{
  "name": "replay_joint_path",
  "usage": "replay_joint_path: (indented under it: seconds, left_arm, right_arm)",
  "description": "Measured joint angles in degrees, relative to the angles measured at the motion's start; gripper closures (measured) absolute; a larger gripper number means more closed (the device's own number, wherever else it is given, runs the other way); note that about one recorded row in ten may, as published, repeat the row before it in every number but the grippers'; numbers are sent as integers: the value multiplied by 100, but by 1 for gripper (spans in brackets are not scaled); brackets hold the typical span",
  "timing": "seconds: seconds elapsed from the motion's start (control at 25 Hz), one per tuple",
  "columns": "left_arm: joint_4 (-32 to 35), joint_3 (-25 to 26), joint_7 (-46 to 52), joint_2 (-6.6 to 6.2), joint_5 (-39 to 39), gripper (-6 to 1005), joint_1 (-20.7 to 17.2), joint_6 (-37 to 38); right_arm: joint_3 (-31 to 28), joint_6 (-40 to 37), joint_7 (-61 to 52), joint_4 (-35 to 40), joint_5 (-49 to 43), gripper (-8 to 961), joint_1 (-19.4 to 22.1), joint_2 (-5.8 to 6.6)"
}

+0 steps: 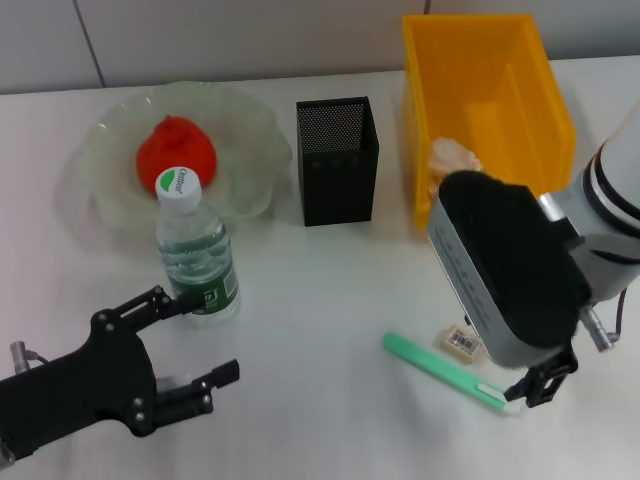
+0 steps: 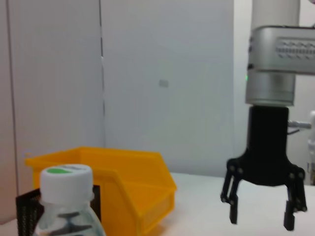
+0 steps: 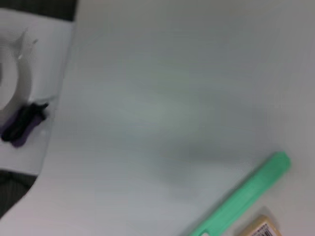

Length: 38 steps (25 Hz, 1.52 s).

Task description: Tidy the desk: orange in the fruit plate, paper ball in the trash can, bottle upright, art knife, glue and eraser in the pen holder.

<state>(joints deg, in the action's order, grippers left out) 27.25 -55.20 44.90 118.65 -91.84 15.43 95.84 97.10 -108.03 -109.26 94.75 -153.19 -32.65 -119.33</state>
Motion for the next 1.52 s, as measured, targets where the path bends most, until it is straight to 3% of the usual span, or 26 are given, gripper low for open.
replay_joint_path:
  seconds: [0.44,0.56,0.6,0.72,0.92,1.0,1.2,1.36,1.4,1.44,1.52]
  left_arm:
    - [-52,-30,267,4,97,182,29,64]
    - [-54,-10,289,-1,143,182,20,141]
    - [-62,-9,274,0,165,182,16,143]
    - [-118,-24,245,4,200,182,41,105]
    - [-135,-134,269,8,215,182,137,157]
    - [-153,-135,278,19,229,182,156,141]
    - [-469,-159,190,45,434,182,348,151]
    - [-536,-189,170,45,557,182,402,145]
    - [-610,-225,168,47,670,182,463,110]
    - [-610,-225,168,47,670,182,463,110]
    - [-674,-276,159,50,811,182,512,97]
  right_arm:
    - [156,-46,508,198,322,118,-122,36]
    - [115,-107,905,103,684,118,-247,217]
    - [86,-159,1199,89,930,118,-297,370]
    - [8,-236,1591,49,1045,118,-332,480]
    - [-624,-576,3374,-146,1028,118,-198,464]
    - [-795,-641,3911,-245,1117,118,-213,527]
    - [-1103,-715,4965,-518,1042,118,-234,509]
    - [-1209,-724,5643,-1045,1112,118,-405,673]
    - [-1289,-705,5979,-1248,1198,118,-488,771]
    - [-1289,-705,5979,-1248,1198,118,-488,771]
    - [-1373,-673,6492,-1529,1394,119,-632,926]
